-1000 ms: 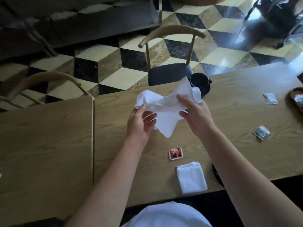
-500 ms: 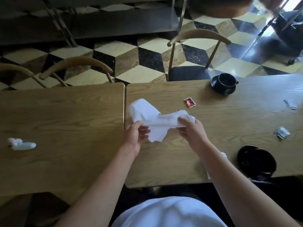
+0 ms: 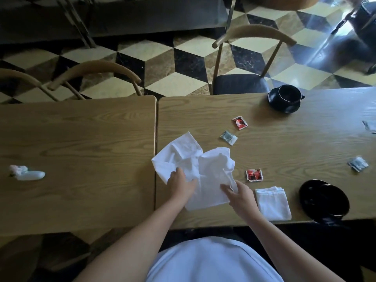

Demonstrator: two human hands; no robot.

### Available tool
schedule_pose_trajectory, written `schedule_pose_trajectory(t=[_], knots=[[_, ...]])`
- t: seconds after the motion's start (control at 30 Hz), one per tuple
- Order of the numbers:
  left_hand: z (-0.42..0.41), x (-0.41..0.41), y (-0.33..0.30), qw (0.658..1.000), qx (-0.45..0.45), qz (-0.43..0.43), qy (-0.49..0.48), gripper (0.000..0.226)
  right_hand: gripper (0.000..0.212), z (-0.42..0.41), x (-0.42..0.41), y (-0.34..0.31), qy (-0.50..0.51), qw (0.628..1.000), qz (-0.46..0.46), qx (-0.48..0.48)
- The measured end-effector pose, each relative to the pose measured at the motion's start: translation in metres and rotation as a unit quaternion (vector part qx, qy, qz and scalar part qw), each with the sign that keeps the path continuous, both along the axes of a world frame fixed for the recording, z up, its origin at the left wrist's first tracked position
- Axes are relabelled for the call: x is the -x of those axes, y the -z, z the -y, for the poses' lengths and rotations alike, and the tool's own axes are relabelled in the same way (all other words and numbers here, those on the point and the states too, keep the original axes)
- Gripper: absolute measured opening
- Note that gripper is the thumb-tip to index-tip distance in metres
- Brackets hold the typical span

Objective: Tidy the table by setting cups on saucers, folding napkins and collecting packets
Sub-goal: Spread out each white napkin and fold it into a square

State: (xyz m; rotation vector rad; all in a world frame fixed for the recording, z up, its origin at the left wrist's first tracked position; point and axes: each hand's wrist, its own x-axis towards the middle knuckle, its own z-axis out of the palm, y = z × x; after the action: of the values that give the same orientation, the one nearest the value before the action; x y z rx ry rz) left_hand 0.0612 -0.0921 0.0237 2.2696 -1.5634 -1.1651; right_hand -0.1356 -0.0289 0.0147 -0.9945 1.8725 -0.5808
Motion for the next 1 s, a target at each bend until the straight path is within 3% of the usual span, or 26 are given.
schedule_pose_trajectory(t=[0.1,0.17,0.27,0.37,0.5,0.6,0.67,0.73,0.77,0.87,0.93,1.0], knots=[[0.015,0.018,0.015,0.997,-0.062,0.041,0.036,0.056,0.02,-0.016,0.012,0.013,0.126,0.986,0.062,-0.089],[0.018,0.026,0.028,0.992,-0.108,0.054,0.023,0.073,0.031,-0.031,0.019,0.02,0.159,0.968,0.07,-0.181],[0.017,0.033,0.046,0.986,-0.147,0.077,0.008,0.09,0.042,-0.045,0.026,0.027,0.144,0.969,-0.01,-0.203],[0.016,0.035,0.059,0.983,-0.153,0.098,0.003,0.077,0.045,-0.041,0.023,0.03,0.089,0.987,-0.081,-0.109],[0.013,0.026,0.065,0.984,-0.13,0.119,0.014,0.031,0.056,-0.016,0.012,0.034,-0.043,0.992,-0.055,-0.106],[0.011,0.012,0.065,0.979,-0.128,-0.034,-0.156,0.017,0.071,0.005,0.003,0.043,-0.222,0.963,-0.12,-0.094],[0.009,0.0,0.06,0.924,-0.11,-0.17,-0.323,0.012,0.067,0.016,-0.005,0.048,-0.313,0.927,-0.163,-0.13],[0.003,-0.014,0.054,0.864,-0.079,-0.268,-0.42,0.02,0.039,0.022,-0.012,0.049,-0.322,0.918,-0.154,-0.173],[-0.002,-0.021,0.049,0.83,-0.067,-0.319,-0.453,0.019,0.027,0.022,-0.013,0.049,-0.292,0.93,-0.124,-0.186],[-0.024,-0.044,0.042,0.73,-0.051,-0.421,-0.537,0.017,0.037,0.017,-0.01,0.044,-0.064,0.977,0.033,-0.199],[-0.042,-0.054,0.041,0.722,-0.064,-0.403,-0.559,0.014,0.039,0.005,-0.005,0.041,0.153,0.965,0.088,-0.196],[-0.061,-0.054,0.045,0.71,-0.097,-0.403,-0.568,0.019,0.026,-0.012,0.0,0.041,0.285,0.934,0.055,-0.206]])
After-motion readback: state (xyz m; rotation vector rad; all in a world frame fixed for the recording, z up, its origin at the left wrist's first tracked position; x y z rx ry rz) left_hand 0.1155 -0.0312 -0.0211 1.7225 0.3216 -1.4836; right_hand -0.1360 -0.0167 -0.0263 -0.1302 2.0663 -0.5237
